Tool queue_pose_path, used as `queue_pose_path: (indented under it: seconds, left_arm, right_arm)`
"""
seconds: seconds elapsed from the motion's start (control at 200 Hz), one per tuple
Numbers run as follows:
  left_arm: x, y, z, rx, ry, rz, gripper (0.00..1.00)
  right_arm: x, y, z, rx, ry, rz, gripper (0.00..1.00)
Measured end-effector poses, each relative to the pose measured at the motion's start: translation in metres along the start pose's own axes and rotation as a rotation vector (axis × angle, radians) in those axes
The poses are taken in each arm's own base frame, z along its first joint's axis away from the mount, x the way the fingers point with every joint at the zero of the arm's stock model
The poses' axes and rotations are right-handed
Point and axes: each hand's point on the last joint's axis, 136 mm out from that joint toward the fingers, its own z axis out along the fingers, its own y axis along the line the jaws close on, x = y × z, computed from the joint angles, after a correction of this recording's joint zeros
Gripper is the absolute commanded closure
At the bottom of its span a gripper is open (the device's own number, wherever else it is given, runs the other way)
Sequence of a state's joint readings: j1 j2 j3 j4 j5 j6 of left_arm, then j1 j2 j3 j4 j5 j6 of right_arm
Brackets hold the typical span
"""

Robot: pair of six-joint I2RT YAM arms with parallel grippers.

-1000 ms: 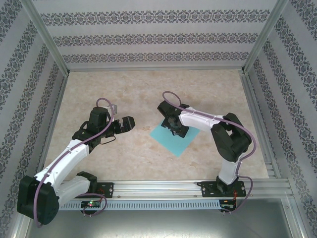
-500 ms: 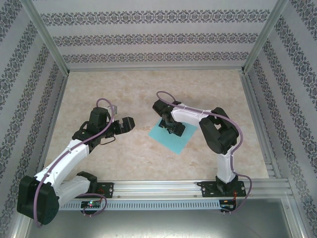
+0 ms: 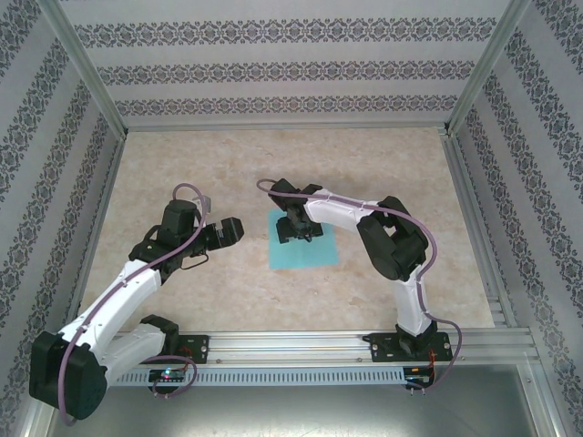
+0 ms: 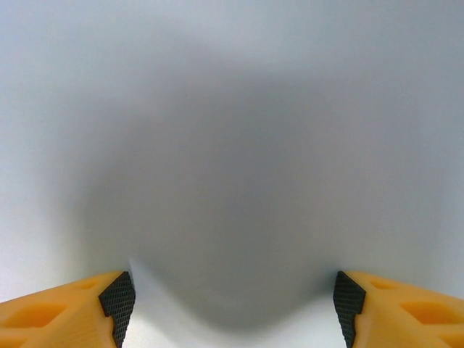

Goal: Fold a paper plane with a square sheet of paper (pick it up from the middle)
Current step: Rotate the square sheet of paper at the center of the table, then fold the paper at the center of the table.

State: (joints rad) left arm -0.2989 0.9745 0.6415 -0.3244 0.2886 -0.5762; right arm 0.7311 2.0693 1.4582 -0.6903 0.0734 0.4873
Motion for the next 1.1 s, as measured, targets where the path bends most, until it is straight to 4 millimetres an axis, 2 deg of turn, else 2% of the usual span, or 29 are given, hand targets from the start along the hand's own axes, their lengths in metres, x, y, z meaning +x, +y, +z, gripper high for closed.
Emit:
queue_pose_path:
  seconds: [0.14, 0.28, 0.42, 0.595, 0.714, 0.814, 1.009, 1.104]
  left_arm:
    - [0.001, 0.003, -0.001, -0.015, 0.001, -0.002, 0.0]
    - [0.001, 0.005, -0.001, -0.025, 0.001, -0.004, 0.0]
    - [0.001, 0.007, -0.001, -0.035, 0.001, -0.004, 0.0]
    - [0.0, 0.007, 0.002, -0.044, 0.01, -0.007, 0.0]
    - [-0.002, 0.006, 0.003, -0.044, 0.012, -0.008, 0.0]
    - [0.0, 0.005, 0.004, -0.041, 0.022, -0.01, 0.0]
    - [0.004, 0.0, 0.006, -0.01, 0.047, -0.027, 0.0]
    - [0.005, -0.003, 0.007, 0.01, 0.055, -0.041, 0.0]
  right_arm:
    - [-0.002, 0.004, 0.0, -0.02, -0.009, -0.153, 0.25]
    - [-0.004, 0.005, -0.003, -0.022, -0.007, -0.191, 0.24]
    - [-0.004, 0.007, -0.008, -0.035, -0.004, -0.137, 0.22]
    - [-0.002, 0.002, -0.029, -0.073, -0.054, 0.019, 0.24]
    - [-0.005, 0.001, -0.036, -0.093, -0.083, 0.048, 0.25]
    - [-0.005, 0.001, -0.03, -0.088, -0.078, 0.028, 0.25]
    - [0.003, -0.007, -0.005, -0.054, -0.023, 0.006, 0.25]
    - [-0.001, -0.006, -0.004, -0.049, -0.027, -0.012, 0.25]
